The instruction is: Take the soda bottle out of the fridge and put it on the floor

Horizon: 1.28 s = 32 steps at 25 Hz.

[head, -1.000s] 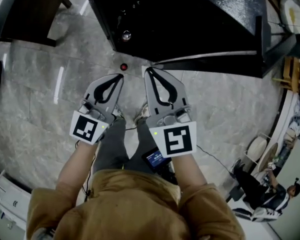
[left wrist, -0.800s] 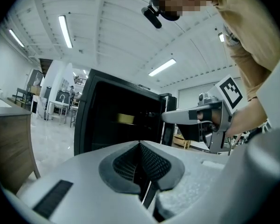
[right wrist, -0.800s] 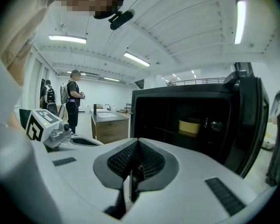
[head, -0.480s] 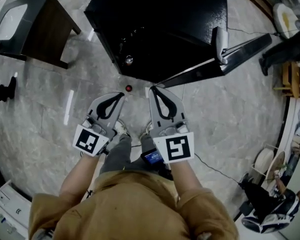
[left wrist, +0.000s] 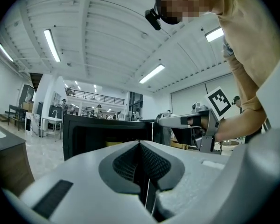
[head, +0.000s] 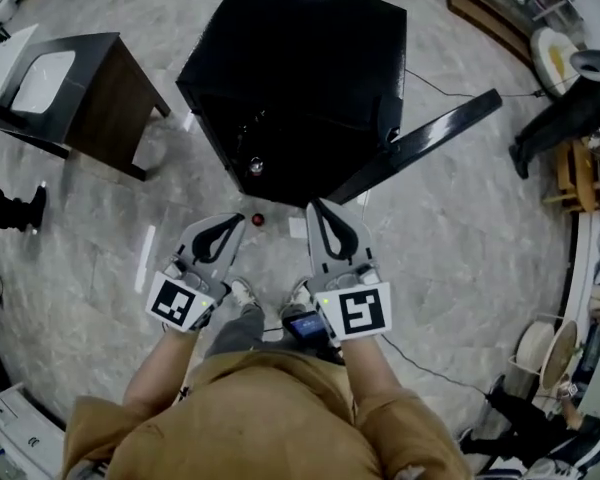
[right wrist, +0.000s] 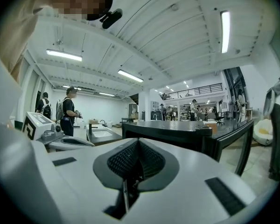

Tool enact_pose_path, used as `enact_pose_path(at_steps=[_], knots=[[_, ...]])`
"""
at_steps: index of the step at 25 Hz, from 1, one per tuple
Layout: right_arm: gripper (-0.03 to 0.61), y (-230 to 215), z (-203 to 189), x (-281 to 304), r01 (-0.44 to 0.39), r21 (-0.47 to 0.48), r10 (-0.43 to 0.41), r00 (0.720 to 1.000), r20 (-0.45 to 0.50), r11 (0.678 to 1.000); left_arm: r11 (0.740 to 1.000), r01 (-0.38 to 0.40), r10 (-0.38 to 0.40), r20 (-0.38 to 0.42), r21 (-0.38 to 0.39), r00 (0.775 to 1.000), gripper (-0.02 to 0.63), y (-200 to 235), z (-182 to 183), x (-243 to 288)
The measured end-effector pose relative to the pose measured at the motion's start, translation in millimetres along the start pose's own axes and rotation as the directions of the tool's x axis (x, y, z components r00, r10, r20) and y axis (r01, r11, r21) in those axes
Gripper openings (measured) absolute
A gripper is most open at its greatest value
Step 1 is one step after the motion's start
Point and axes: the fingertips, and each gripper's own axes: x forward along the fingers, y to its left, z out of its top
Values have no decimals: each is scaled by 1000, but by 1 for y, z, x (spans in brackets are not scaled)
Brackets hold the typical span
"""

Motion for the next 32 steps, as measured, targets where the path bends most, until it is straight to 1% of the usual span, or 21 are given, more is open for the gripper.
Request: enact_pose_path(at_steps=[2,8,11,14,17,21,24,26,32], knots=[[2,-7,10,-8,6,6,-6,1000,15,1000,1000,-4,4,9,7,1000,0,-4,10,0],[2,-26,36,-35,29,-28,-27,998,61,999,999,7,-8,18,48,1000,0,-15,35,1],[2,-38,39,-51,47,-36,-44,996,72,998,998,14,-16,22,69,1000,0,-22,49,1],[2,-49,42,-68,67,-36,-64,995,75,997,997,18,-22,50,77,998,0,-33,71,-4],[2,-62,47,-85,88,-30,-85,993,85,996,996,3,-10,86,84,996,1,-40,92,-11],[2,-77,60,-105,116,-36,-111,988,109,993,996,-36,26,120,81,992,0,-43,113,-25],[0,-86,69,-120,144,-28,-139,982,127,989,998,-59,53,139,37,989,1,-41,124,-39],[2,-91,72,-129,156,-25,-152,980,131,987,996,-82,78,144,20,987,0,-39,127,-49],[2,-88,75,-140,132,-52,-126,986,110,990,983,-183,182,146,-8,972,2,-27,127,-84]])
